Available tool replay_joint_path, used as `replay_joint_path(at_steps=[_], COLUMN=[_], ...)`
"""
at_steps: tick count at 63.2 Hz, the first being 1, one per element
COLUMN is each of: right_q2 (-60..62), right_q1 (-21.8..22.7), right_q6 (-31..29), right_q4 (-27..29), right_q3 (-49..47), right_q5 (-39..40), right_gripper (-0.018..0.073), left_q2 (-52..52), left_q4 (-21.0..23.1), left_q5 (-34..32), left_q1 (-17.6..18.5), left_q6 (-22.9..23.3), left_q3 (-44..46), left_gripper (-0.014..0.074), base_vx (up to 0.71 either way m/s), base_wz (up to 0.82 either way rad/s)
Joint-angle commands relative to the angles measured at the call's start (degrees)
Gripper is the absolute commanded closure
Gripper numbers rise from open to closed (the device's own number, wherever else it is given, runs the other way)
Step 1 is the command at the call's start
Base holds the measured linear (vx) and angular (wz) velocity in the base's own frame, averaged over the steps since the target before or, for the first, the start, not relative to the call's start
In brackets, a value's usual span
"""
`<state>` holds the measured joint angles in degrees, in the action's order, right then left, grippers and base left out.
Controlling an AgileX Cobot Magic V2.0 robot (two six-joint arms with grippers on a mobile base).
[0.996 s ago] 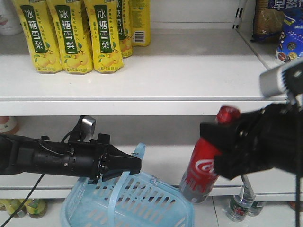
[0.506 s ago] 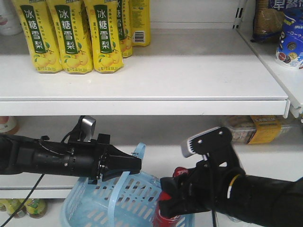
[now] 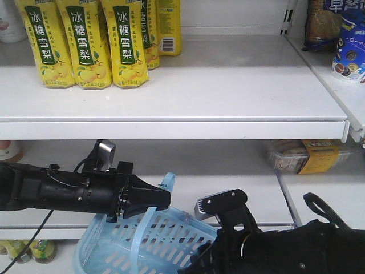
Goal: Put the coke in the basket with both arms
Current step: 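Open the right gripper to drop the bottle into the basket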
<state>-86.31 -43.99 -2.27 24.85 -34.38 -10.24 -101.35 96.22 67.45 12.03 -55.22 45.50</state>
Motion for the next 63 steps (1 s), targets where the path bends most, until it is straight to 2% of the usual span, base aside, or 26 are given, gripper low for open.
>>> replay_joint_path(at_steps=[1, 17, 28, 37, 49, 63], right_q2=[1.67, 1.78, 4.11, 10.49, 21.06, 34.44], right_q1=[-0.06, -0.06, 0.05, 1.41, 9.82, 21.46], right_q6=[-0.61, -0.55, -0.62, -0.62, -0.62, -0.39], right_q4=[0.43, 0.43, -0.45, -3.27, -8.52, -21.07], right_q3=[-1.98, -1.98, -1.98, -1.98, -2.11, -2.12], right_q5=[1.52, 0.98, -1.03, -2.63, -8.47, -11.8], right_gripper=[0.0321, 0.0165, 0.0154, 0.0154, 0.0154, 0.0154], left_q2=[2.85, 2.85, 2.85, 2.85, 2.85, 2.85], left_q4=[5.8, 5.74, 5.74, 5.74, 5.74, 5.74], left_q5=[3.19, 3.19, 3.19, 3.19, 3.19, 3.19], left_q1=[0.05, 0.05, 0.05, 0.05, 0.05, 0.05], left_q6=[-2.16, -2.16, -2.16, -2.16, -2.16, -2.16], left_q3=[1.22, 1.22, 1.22, 1.22, 1.22, 1.22], left_gripper=[0.0603, 0.0603, 0.0603, 0.0603, 0.0603, 0.0603], base_vx=[0.0, 0.0, 0.0, 0.0, 0.0, 0.0], base_wz=[0.0, 0.0, 0.0, 0.0, 0.0, 0.0])
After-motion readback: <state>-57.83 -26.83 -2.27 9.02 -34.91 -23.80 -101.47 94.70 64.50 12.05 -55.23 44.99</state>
